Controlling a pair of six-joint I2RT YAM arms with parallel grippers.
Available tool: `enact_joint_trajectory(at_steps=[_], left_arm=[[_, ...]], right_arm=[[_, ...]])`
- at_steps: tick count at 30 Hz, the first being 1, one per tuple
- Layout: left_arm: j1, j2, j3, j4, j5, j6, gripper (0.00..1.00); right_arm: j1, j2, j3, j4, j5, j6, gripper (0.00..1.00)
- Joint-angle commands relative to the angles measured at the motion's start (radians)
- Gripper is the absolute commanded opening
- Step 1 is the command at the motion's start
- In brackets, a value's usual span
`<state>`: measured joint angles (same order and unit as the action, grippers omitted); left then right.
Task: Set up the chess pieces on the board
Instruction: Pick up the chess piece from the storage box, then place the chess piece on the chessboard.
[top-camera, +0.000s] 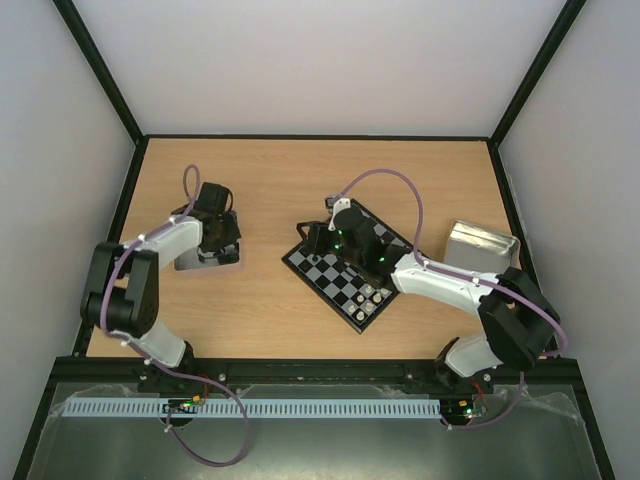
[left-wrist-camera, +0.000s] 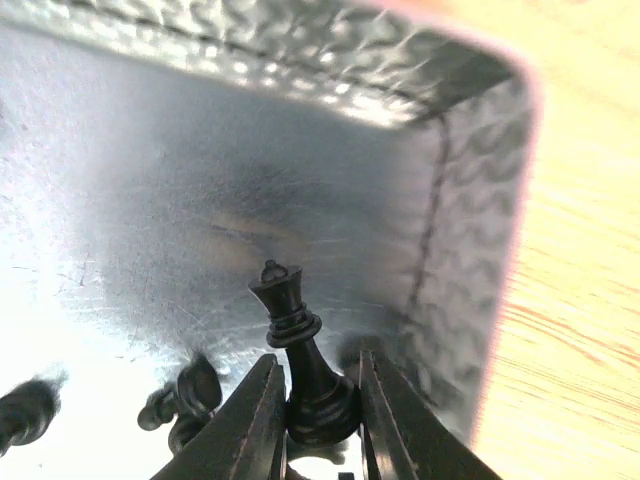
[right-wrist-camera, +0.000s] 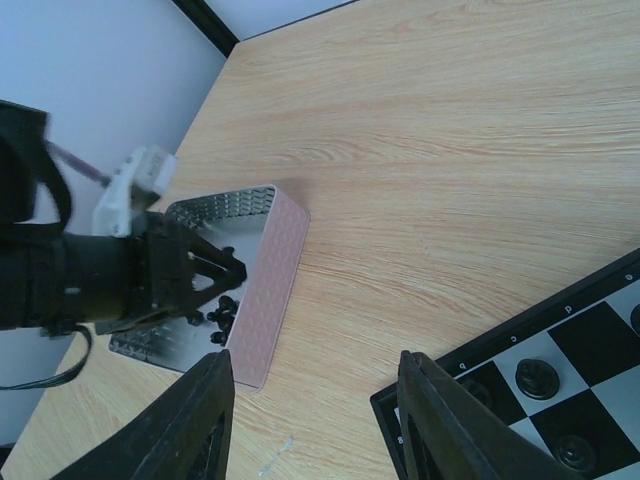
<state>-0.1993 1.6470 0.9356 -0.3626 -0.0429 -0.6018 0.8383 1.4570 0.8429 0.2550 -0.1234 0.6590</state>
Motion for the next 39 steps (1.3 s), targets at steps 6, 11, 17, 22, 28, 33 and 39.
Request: enact_joint_trajectory(at_steps=[6, 11, 17, 22, 28, 33, 39], left_arm=[[-0.037, -0.259, -0.032, 0.012, 0.083, 0.061, 0.11], [-0.102, -0.364, -0.058, 0.110, 0.293, 0.123, 0.11], [-0.217, -0.444, -0.106, 0.312, 0.559, 0.174, 0.11], [-0.293, -0.457, -0.105, 0.440, 0.741, 0.242, 0.11], [-0.370, -0.465, -0.066, 0.535, 0.944, 0.345, 0.11], [-0.394, -0.504, -0.017, 0.509, 1.036, 0.456, 0.11], [-0.394, -0.522, 0.040, 0.418, 1.033, 0.570, 0.11]], right_arm=[[-0.006, -0.076, 0.098, -0.108, -0.013, -0.018, 0.51], [-0.095, -0.110, 0.122, -0.147, -0.220, -0.001, 0.56], [-0.225, -0.167, 0.126, -0.184, -0.508, 0.001, 0.62], [-0.244, -0.234, 0.124, -0.242, -0.604, -0.021, 0.67], [-0.245, -0.310, 0.139, -0.281, -0.687, -0.052, 0.67], [-0.245, -0.356, 0.142, -0.232, -0.734, 0.061, 0.62], [-0.245, -0.378, 0.183, -0.307, -0.772, 0.038, 0.53]])
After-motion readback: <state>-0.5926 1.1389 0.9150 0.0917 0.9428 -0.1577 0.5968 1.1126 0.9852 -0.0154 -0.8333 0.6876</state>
